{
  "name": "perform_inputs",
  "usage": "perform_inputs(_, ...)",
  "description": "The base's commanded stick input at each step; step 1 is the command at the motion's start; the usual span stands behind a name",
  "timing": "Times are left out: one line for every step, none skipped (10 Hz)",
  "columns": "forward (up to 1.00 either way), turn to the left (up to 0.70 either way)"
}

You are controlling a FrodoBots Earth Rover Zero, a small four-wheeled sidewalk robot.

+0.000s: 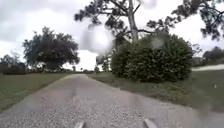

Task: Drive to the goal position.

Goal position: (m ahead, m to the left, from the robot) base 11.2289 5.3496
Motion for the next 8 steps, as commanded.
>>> perform_inputs(0.70,0.31)
perform_inputs(0.70,0.31)
perform_inputs(0.70,0.17)
perform_inputs(0.70,0.00)
perform_inputs(0.70,0.00)
perform_inputs(0.70,0.00)
perform_inputs(0.70,0.03)
perform_inputs(0.70,0.14)
